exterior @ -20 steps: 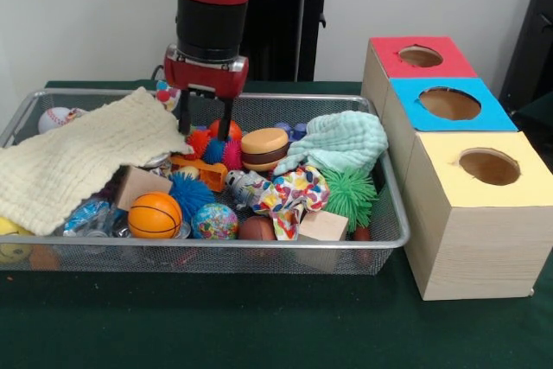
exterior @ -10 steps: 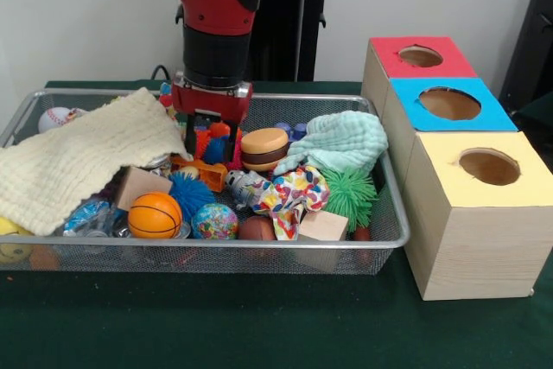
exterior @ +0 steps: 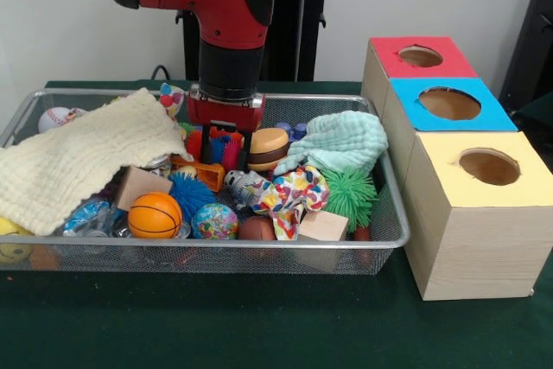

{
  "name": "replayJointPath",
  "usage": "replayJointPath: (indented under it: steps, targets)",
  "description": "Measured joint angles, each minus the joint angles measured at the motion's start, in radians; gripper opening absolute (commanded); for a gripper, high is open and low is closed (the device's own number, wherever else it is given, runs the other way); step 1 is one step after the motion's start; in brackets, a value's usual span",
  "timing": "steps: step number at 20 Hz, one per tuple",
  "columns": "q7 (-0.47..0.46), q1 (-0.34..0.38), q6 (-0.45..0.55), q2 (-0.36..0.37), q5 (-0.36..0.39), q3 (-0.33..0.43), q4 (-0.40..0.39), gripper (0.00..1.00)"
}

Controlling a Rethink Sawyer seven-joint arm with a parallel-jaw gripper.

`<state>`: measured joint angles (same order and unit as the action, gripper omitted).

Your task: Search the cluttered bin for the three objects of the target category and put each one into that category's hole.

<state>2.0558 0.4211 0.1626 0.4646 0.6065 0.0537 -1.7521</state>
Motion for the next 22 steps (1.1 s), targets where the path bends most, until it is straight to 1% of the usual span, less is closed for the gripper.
replayJointPath:
  steps: [5,12,17,22]
  targets:
    - [0.000,0.005,0.000,0.001,-0.002,0.000,0.001,1.00]
    - [0.000,0.042,0.010,0.006,-0.016,0.020,0.005,1.00]
    - [0.000,0.059,0.040,0.009,-0.036,0.032,0.005,1.00]
    - [0.000,0.065,0.102,0.016,-0.060,0.045,0.021,1.00]
